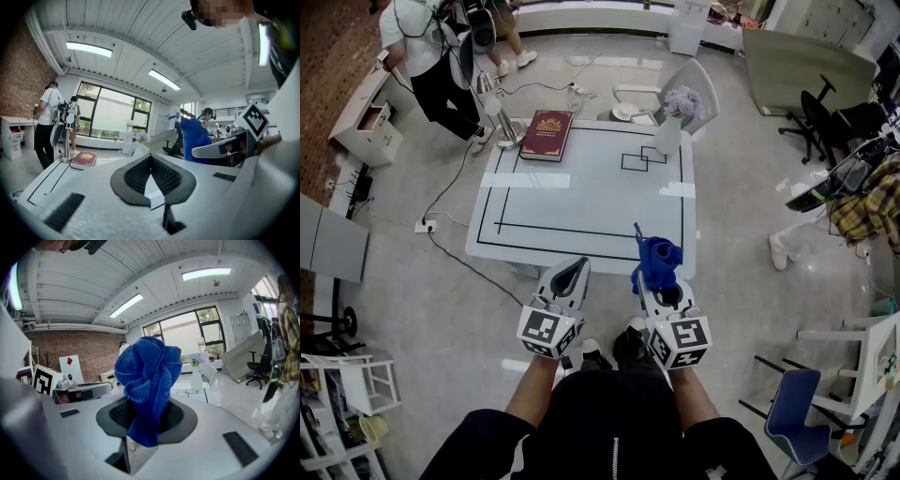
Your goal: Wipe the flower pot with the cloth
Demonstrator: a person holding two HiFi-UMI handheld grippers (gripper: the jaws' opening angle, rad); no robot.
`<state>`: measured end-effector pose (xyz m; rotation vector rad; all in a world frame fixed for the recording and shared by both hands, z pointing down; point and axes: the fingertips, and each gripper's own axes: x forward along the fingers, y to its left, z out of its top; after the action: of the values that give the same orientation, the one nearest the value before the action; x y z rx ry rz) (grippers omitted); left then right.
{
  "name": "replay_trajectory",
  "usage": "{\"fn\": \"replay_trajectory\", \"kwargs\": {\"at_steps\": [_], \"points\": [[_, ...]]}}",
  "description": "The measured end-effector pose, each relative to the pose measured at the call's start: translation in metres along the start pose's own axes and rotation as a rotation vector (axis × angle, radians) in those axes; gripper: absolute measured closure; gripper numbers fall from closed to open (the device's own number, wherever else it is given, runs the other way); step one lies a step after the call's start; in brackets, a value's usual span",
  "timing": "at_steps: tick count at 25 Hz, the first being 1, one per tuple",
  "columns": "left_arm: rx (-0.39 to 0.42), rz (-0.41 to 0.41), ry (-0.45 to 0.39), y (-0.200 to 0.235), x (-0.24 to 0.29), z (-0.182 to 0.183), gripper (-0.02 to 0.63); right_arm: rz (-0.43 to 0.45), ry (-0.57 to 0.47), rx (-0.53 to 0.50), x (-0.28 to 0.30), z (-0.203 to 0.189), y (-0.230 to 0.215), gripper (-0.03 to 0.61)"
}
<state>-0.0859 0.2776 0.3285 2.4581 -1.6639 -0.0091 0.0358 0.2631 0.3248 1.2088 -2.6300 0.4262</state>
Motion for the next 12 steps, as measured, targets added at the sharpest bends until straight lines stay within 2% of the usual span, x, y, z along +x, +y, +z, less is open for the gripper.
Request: {"fn": "replay_trajectory", "kwargs": {"at_steps": [7, 12], "points": [[0.009, -0.004, 0.009, 0.01, -0.027, 0.004, 0.608, -0.002, -0.014, -0.006, -0.007, 0.0, 0.032, 0.466], [0.01, -0.027, 0.005, 0.015, -0.034, 0.005, 0.609, 0.037, -0.071, 0.062, -0.006, 0.004, 0.041, 0.466]]}}
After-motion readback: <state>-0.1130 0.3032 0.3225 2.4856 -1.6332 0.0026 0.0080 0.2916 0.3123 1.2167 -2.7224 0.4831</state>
